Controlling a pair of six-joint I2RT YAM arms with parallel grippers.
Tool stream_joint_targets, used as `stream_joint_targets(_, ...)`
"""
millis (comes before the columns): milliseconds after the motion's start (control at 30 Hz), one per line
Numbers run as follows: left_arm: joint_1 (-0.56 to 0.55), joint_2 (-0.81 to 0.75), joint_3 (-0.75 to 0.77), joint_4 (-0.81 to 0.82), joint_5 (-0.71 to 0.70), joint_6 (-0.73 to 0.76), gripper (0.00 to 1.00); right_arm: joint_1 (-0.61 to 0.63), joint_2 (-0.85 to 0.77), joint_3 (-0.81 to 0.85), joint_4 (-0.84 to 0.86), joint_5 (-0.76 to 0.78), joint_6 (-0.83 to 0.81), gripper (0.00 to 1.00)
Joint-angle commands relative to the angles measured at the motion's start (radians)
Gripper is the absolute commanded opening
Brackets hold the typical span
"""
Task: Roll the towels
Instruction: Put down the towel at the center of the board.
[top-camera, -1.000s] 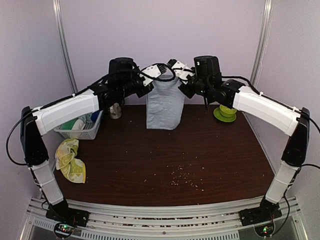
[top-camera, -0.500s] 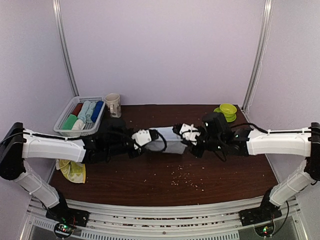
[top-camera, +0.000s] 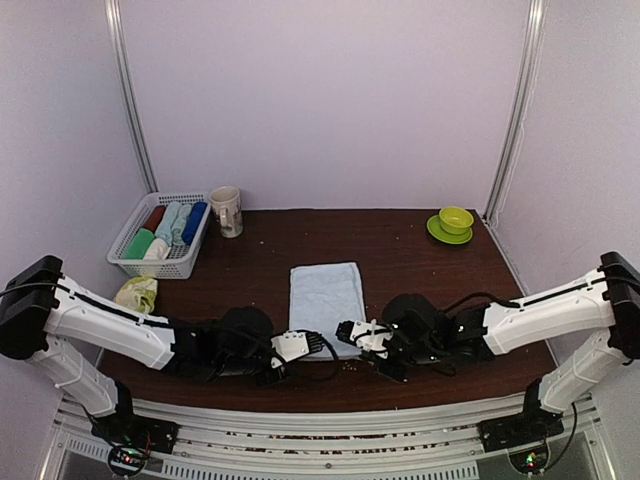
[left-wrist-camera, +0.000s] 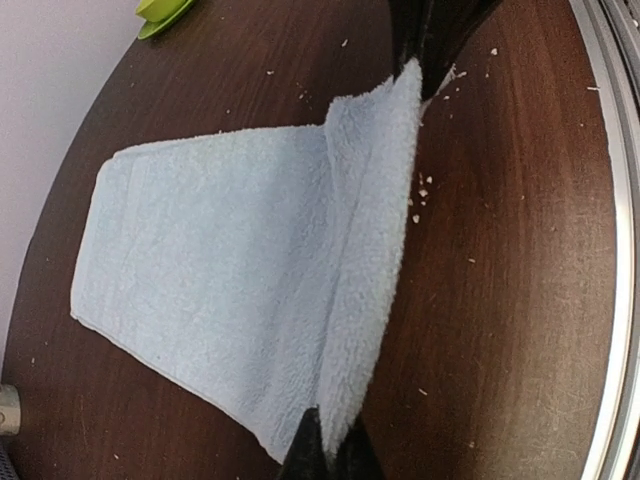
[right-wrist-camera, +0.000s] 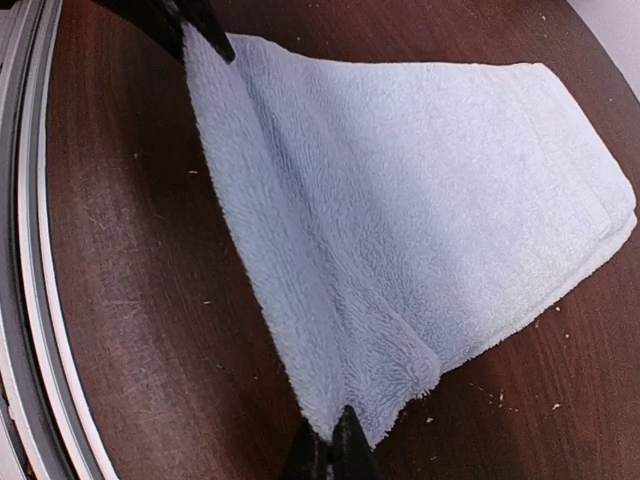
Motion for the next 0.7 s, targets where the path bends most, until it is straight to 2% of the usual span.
stream_joint_targets(0, 0.0, -0.037, -0.054, -0.004, 0.014, -0.123, 0.0, 0.005, 0.081, 0.059, -0.056, 0.052, 0.031, 0.0)
stream_joint_targets(133, 0.0, -0.04, -0.093, 0.027, 0.041, -0.158, 0.0, 0.002, 0.118, 0.068, -0.061, 0.052, 0.033, 0.0)
stream_joint_targets(333, 0.0, 0.007, -0.083, 0.015, 0.067, -0.186, 0.11, -0.033, 0.15, 0.102, -0.119, 0.019, 0.046, 0.0)
stream_joint_targets(500, 0.0, 0.06, -0.064, 0.0, 0.076, -0.207, 0.16, -0.046, 0.186, 0.126, -0.165, -0.036, 0.048, 0.0)
stream_joint_targets(667, 0.002, 0.135, -0.028, -0.024, 0.032, -0.239, 0.16, -0.061, 0.227, 0.161, -0.193, -0.079, 0.049, 0.0)
